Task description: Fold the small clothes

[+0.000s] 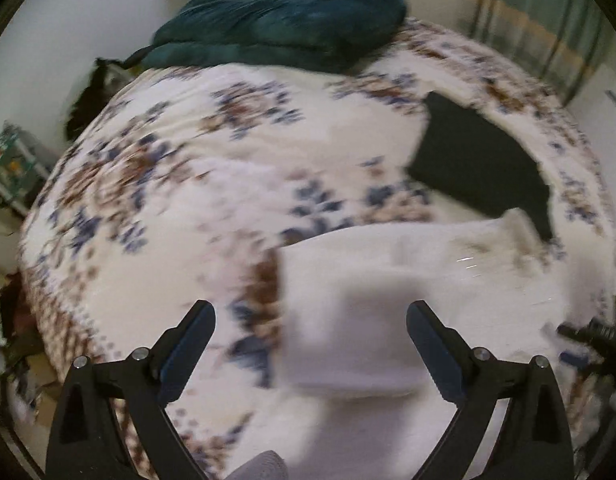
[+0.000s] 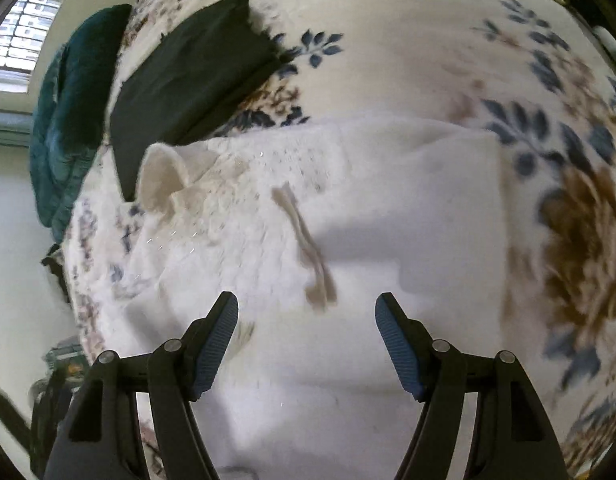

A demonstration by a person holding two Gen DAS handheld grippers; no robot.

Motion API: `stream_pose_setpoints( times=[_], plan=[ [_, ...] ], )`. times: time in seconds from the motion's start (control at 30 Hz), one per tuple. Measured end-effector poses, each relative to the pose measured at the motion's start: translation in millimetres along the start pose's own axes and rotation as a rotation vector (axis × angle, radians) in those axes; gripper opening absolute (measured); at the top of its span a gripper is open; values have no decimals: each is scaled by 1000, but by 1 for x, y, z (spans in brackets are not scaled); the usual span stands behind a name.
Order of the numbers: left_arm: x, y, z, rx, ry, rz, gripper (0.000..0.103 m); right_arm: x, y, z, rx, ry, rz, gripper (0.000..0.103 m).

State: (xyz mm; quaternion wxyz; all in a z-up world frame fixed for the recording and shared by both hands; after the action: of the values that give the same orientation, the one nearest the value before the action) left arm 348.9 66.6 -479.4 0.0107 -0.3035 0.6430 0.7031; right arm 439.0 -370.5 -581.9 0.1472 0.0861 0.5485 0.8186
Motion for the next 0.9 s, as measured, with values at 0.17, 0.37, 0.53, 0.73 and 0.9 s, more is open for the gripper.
stream_pose_setpoints(
  times=[0.17,0.37,0.53,0.73,0.9],
  plan=[
    [11,-8,25,-47,61,22,98,-14,-34,25,4,59,30,13],
    [2,-15,19,-8,96,25,98,0,36,20,71,96,-132,5],
    [-9,-36,-1,55,71,49,98,8,77,-30,161,54,-137,5],
    [-19,-72,-41,83,-18,80,98,5,72,-82,220,-8,-97,5],
    [-21,-107,-74,56,-150,109,98,0,52,-91,258,-6,-71,5]
  ],
)
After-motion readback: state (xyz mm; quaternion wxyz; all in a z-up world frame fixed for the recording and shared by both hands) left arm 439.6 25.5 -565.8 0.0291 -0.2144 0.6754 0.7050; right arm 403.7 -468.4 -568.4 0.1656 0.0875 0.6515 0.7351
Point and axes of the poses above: each gripper's, at about its wrist camera, not at the fingertips, and y roughly against the way its jaws point, z to its left, x to its underside, the point moved 3 cm from there along -y, roughly the way its jaws point, and after that the axes turned 4 degrees about y, right-handed, at the moved point
